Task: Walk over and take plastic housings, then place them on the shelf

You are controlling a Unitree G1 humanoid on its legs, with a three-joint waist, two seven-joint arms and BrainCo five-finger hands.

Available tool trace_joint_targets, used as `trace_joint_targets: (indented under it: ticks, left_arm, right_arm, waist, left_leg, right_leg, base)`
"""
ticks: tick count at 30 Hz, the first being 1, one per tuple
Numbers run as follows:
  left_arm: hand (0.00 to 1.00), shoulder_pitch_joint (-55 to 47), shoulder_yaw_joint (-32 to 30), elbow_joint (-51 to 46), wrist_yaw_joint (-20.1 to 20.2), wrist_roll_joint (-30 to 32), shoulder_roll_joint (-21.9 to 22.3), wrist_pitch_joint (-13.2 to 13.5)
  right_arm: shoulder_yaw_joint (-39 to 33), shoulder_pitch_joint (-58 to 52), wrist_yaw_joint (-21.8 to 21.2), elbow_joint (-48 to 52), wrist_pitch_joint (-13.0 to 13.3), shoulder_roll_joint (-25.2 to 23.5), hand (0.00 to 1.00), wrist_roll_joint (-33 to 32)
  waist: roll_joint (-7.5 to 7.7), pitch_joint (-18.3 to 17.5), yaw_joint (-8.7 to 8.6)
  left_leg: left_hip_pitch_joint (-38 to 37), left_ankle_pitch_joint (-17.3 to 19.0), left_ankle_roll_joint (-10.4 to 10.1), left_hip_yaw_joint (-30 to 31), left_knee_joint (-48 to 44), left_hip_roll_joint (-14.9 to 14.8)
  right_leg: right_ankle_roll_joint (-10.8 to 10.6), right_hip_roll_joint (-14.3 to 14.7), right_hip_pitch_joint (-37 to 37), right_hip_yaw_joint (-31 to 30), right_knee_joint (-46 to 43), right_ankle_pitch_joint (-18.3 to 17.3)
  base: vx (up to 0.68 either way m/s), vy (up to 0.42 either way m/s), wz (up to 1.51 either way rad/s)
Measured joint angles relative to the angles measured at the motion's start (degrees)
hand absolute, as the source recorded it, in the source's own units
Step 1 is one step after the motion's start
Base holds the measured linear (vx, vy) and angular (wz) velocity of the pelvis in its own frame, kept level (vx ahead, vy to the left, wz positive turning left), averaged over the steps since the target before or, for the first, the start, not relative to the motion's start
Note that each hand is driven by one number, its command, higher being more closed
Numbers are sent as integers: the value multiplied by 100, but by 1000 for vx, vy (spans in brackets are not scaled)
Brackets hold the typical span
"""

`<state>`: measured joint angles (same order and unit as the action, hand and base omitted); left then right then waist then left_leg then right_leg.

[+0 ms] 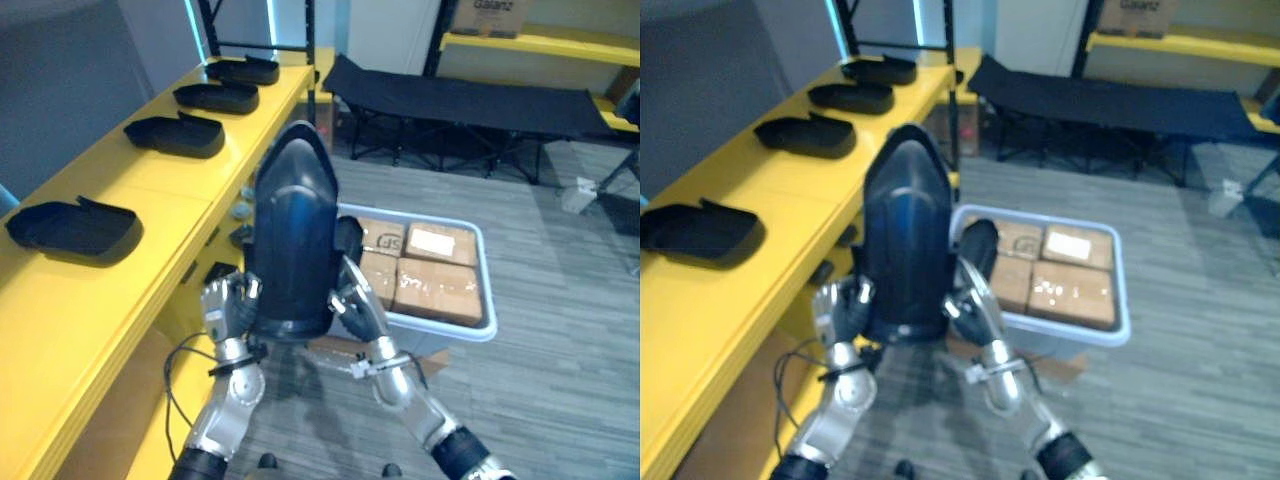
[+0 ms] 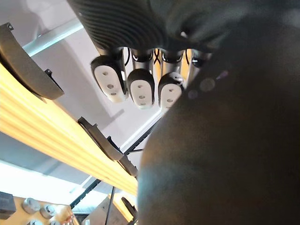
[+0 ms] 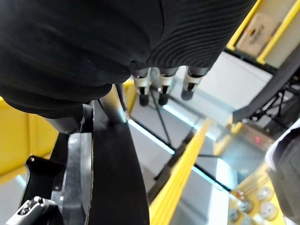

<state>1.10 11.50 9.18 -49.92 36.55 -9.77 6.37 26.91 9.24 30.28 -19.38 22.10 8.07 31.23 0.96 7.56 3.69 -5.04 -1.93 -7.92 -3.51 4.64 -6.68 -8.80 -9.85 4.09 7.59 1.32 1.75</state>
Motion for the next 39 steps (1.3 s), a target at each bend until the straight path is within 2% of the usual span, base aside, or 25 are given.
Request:
trace_joint_targets:
  ticks: [3, 6, 8, 11, 14, 16, 25, 28, 33, 34, 39]
  left_arm:
    - [100, 16, -45, 118, -109, -47, 18, 173]
    - [100, 52, -264, 237, -61, -459, 162, 555]
    - [100, 86, -566, 212, 254, -724, 332, 742]
    - [100, 80, -957, -41, 611, -961, 586, 818]
    - [100, 80, -1152, -207, 788, -989, 587, 916]
    - [100, 76, -1168, -267, 802, -1128, 587, 980]
    - [100, 69, -1328, -401, 879, -1128, 587, 1042]
    - [100, 118, -1362, -407, 880, -1124, 588, 1028]
    - [100, 119, -1362, -408, 877, -1005, 591, 923]
    - [100, 131, -1361, -389, 872, -854, 589, 825]
    - [100, 564, -1355, 134, 866, -673, 589, 818]
  right_arm:
    - [-127, 5, -113, 1, 0, -136, 0, 0]
    - [-434, 43, -612, -7, 64, -489, 0, -166]
    - [-555, 141, -1082, 53, 97, -612, 0, -420]
    - [-731, 351, -1430, 58, 122, -902, 0, -621]
    - [-733, 421, -1546, 145, 180, -936, 0, -621]
    - [-876, 452, -1698, 208, 245, -1089, 0, -620]
    - [-1000, 540, -2058, 328, 270, -1164, 0, -621]
    - [-1034, 577, -2069, 335, 258, -1224, 0, -620]
    - [-1034, 574, -2025, 338, 23, -1228, 0, -518]
    - [-1036, 574, -1815, 263, -63, -1229, 0, -346]
    - [-1078, 763, -1419, 0, -168, -1270, 0, -477]
  waist:
    - [-11, 7, -65]
    - [-56, 34, -151]
    - [-100, 62, -167]
    - [-198, 128, -203]
    - [-238, 215, -242]
    - [-252, 282, -285]
    - [-229, 428, -411]
    - [-237, 505, -455]
    - [-253, 517, -468]
    - [-246, 516, -468]
    - [-207, 519, -502]
  left_leg:
    - [-1, 24, -4, -5, -1, 3]
    - [-10, 46, 2, -8, -1, 6]
    - [-10, 48, 3, -5, 0, 12]
    - [-11, 47, 4, 8, 0, 43]
    - [-37, 47, 4, 38, 0, 69]
    - [-83, 62, 27, 35, 1, 111]
    - [-74, 78, 46, -4, 0, 144]
    - [-74, 80, 49, -9, 0, 144]
    - [-73, 92, 58, -22, 0, 144]
    - [-83, 121, 63, -21, -7, 135]
    - [114, 366, 42, -32, -423, 99]
  right_leg:
    - [1, 0, 8, -5, 33, 1]
    - [1, 0, 15, -19, 51, 1]
    - [3, -6, 22, -9, 44, 8]
    - [2, -36, 28, -1, 18, 8]
    - [-1, -61, 81, 19, 18, 6]
    - [-31, -102, 126, 16, 18, -4]
    - [-57, -136, 101, -10, 32, 8]
    - [-59, -136, 98, -13, 34, 10]
    - [-61, -136, 94, -21, 44, 11]
    - [-67, -129, 95, -42, 71, 4]
    - [-50, -92, 118, -103, 204, 34]
  base:
    - [31, 1, -2]
    - [8, 0, -1]
    - [0, 0, 0]
    - [-2, 16, 4]
    - [-5, 13, 5]
    - [0, 0, 0]
    - [-2, 8, -1]
    - [0, 0, 0]
    - [0, 0, 0]
    - [16, -7, -6]
    - [28, -23, -7]
